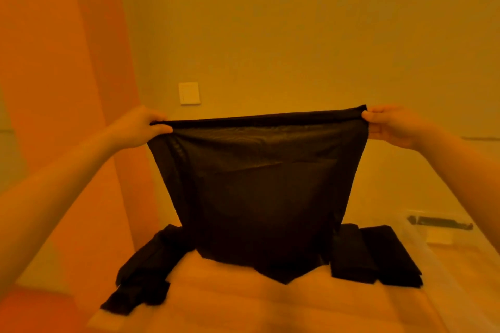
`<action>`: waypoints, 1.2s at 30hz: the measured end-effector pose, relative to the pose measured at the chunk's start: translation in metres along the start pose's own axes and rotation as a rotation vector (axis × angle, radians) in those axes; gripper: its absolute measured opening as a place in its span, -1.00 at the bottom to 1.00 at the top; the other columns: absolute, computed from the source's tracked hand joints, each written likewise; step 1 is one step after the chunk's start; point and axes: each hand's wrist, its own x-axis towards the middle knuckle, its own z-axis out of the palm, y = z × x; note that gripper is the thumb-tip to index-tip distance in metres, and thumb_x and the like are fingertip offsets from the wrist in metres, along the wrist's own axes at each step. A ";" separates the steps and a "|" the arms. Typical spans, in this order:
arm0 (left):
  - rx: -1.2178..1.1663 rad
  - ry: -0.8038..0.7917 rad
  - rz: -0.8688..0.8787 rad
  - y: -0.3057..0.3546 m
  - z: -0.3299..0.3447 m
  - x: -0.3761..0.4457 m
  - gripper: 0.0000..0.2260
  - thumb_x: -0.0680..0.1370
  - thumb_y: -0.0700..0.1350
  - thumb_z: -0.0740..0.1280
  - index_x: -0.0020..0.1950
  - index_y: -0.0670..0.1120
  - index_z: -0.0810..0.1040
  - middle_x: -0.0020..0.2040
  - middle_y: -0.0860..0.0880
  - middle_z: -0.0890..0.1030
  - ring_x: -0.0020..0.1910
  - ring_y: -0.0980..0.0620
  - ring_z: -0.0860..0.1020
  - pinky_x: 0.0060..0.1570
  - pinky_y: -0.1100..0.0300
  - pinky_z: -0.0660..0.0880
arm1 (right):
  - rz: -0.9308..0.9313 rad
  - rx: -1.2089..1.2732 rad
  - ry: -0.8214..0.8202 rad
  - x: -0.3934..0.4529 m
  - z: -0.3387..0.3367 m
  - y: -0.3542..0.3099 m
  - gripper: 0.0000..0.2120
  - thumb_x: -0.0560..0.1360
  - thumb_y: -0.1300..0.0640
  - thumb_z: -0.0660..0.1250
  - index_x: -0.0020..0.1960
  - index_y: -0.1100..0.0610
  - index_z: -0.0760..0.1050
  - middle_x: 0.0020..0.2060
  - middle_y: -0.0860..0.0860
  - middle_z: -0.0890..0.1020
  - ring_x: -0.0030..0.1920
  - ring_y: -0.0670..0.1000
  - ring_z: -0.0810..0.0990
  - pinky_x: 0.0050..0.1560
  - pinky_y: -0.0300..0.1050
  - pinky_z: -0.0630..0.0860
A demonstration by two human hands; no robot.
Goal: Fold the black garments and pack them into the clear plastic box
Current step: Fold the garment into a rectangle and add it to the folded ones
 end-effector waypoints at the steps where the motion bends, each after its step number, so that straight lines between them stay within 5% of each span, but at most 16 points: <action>1: -0.067 0.019 -0.029 0.001 -0.002 0.000 -0.86 0.55 -0.22 0.30 -0.21 -0.16 0.55 -0.38 -0.09 0.47 -0.44 0.15 0.42 -0.44 0.37 0.27 | -0.016 0.012 -0.020 0.002 -0.002 0.000 -0.25 -0.35 -0.17 0.64 -0.21 0.13 0.64 -0.32 -0.04 0.69 -0.29 -0.11 0.67 -0.33 -0.26 0.58; 6: -0.473 0.244 -0.174 0.010 0.006 0.014 -0.86 0.54 -0.19 0.31 -0.23 -0.06 0.54 -0.39 0.05 0.52 -0.43 0.26 0.47 -0.41 0.39 0.33 | -0.033 0.062 0.034 0.018 -0.007 -0.002 -0.14 -0.39 -0.16 0.63 -0.15 0.16 0.58 -0.34 0.00 0.69 -0.32 -0.11 0.67 -0.36 -0.28 0.57; 9: -0.443 -0.075 -0.213 0.000 0.033 0.026 -0.84 0.52 -0.22 0.34 -0.25 -0.04 0.57 -0.28 0.02 0.55 -0.24 0.10 0.49 -0.26 0.30 0.37 | 0.097 -0.028 -0.044 0.033 -0.009 0.011 -0.29 -0.17 -0.09 0.67 -0.12 0.19 0.55 -0.32 0.01 0.69 -0.32 -0.08 0.67 -0.36 -0.25 0.58; 12: -0.425 -0.395 -0.276 -0.020 0.071 0.041 -0.82 0.53 -0.24 0.32 -0.26 -0.10 0.56 -0.29 -0.03 0.55 -0.27 0.07 0.48 -0.30 0.32 0.38 | 0.280 -0.159 -0.058 0.055 -0.012 0.040 -0.93 0.47 0.20 0.34 -0.12 0.21 0.50 -0.35 0.01 0.68 -0.36 -0.09 0.66 -0.35 -0.26 0.59; 15: -0.211 -0.498 -0.323 -0.035 0.113 0.073 -0.75 0.56 -0.22 0.29 -0.34 -0.10 0.48 -0.36 -0.04 0.46 -0.34 0.06 0.42 -0.40 0.31 0.30 | 0.392 -0.297 0.046 0.091 -0.013 0.080 -0.93 0.53 0.27 0.26 -0.05 0.25 0.50 -0.31 0.09 0.66 -0.39 -0.06 0.65 -0.38 -0.21 0.60; 18: -0.131 -0.173 -0.343 -0.042 0.138 0.129 -0.86 0.55 -0.21 0.30 -0.17 -0.22 0.59 -0.26 -0.20 0.54 -0.17 -0.12 0.51 -0.29 0.18 0.28 | 0.283 -0.226 0.352 0.140 -0.013 0.092 -0.87 0.52 0.30 0.28 -0.20 0.18 0.41 -0.31 0.12 0.58 -0.58 -0.17 0.55 -0.54 -0.29 0.52; 21: -0.371 0.256 -0.346 -0.035 0.124 0.189 -0.83 0.57 -0.24 0.26 -0.02 -0.31 0.60 -0.10 -0.29 0.57 0.00 -0.20 0.53 -0.13 0.08 0.33 | 0.040 -0.055 0.592 0.188 -0.016 0.063 -0.90 0.52 0.27 0.28 -0.16 0.16 0.42 -0.08 0.16 0.50 -0.52 -0.17 0.54 -0.55 -0.35 0.47; 25: -0.454 0.572 -0.251 -0.025 0.084 0.225 -0.81 0.58 -0.22 0.21 -0.06 -0.28 0.58 -0.12 -0.28 0.56 -0.12 -0.14 0.50 -0.14 0.04 0.36 | -0.196 0.054 0.609 0.208 -0.018 0.005 -0.81 0.55 0.23 0.24 -0.23 0.08 0.42 -0.22 0.02 0.53 -0.32 -0.14 0.54 -0.42 -0.36 0.51; 32: -0.465 0.539 -0.153 -0.014 0.079 0.148 -0.80 0.58 -0.27 0.19 0.07 -0.28 0.58 -0.10 -0.15 0.55 -0.15 0.05 0.45 -0.26 0.34 0.33 | -0.214 0.017 0.422 0.145 -0.014 0.001 -0.84 0.58 0.23 0.19 -0.13 0.08 0.49 -0.32 -0.10 0.66 -0.29 -0.19 0.64 -0.25 -0.33 0.56; 36: -0.418 0.382 -0.148 -0.009 0.103 0.066 -0.82 0.56 -0.33 0.22 0.05 -0.28 0.59 -0.28 0.02 0.52 -0.34 0.38 0.48 -0.31 0.57 0.31 | -0.123 -0.061 0.339 0.079 0.000 0.038 -0.81 0.56 0.31 0.17 -0.14 0.13 0.50 -0.39 -0.11 0.65 -0.33 -0.22 0.63 -0.25 -0.39 0.56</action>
